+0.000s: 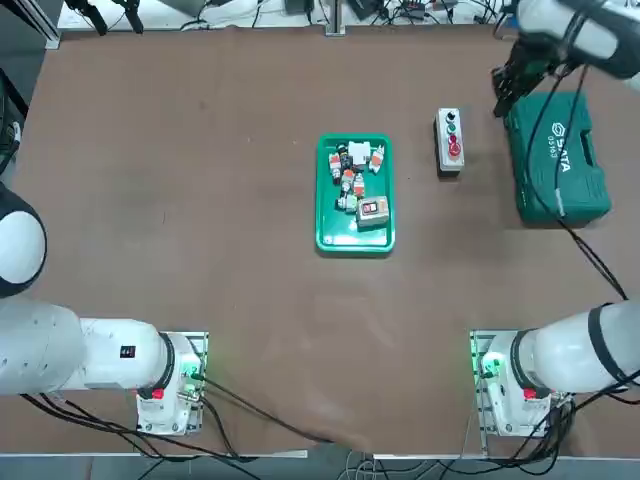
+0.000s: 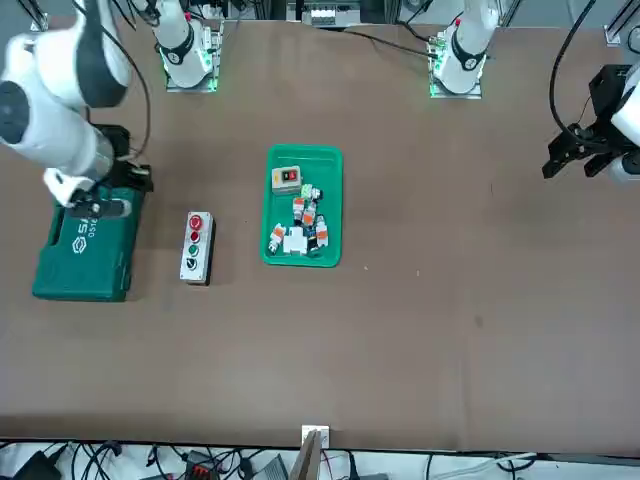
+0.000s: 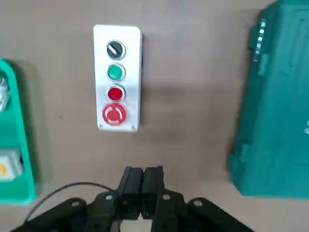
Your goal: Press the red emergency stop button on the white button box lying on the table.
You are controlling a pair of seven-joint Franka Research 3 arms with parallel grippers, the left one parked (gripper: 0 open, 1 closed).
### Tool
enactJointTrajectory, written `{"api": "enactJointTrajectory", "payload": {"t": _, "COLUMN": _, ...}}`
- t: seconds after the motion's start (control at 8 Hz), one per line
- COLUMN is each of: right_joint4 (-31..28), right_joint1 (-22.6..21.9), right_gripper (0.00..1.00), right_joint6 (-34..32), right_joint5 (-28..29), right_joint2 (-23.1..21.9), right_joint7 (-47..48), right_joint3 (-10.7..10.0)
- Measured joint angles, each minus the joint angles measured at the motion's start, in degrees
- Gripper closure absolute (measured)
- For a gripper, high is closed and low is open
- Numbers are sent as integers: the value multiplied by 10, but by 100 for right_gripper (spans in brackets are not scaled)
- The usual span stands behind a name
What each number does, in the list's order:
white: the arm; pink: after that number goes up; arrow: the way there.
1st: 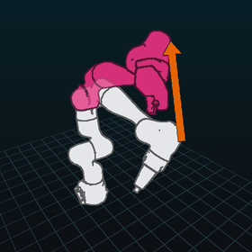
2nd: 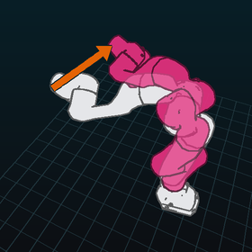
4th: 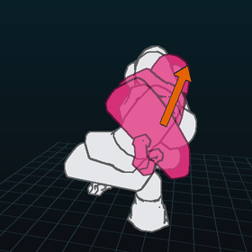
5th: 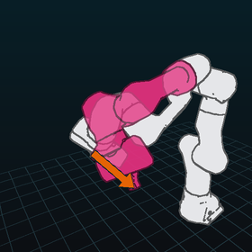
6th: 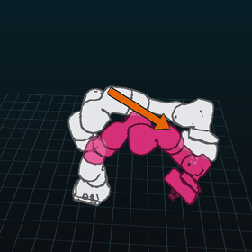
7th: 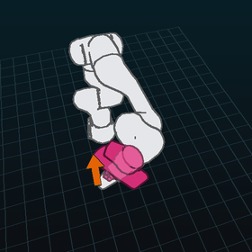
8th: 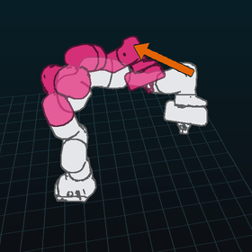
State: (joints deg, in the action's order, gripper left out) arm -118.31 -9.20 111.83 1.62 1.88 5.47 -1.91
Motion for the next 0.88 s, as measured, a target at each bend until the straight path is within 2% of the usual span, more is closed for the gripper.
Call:
{"api": "enactJointTrajectory", "payload": {"t": 0.25, "right_joint4": -84, "right_joint1": -21, "right_gripper": 98, "right_joint6": 125, "right_joint5": 0, "right_joint2": 2, "right_joint7": 38, "right_joint3": 1}}
{"api": "enactJointTrajectory", "payload": {"t": 0.38, "right_joint4": -108, "right_joint1": -31, "right_gripper": 98, "right_joint6": 168, "right_joint5": 0, "right_joint2": 9, "right_joint7": 53, "right_joint3": 1}}
{"api": "enactJointTrajectory", "payload": {"t": 0.88, "right_joint4": -117, "right_joint1": -45, "right_gripper": 98, "right_joint6": 242, "right_joint5": 0, "right_joint2": 55, "right_joint7": 83, "right_joint3": 1}}
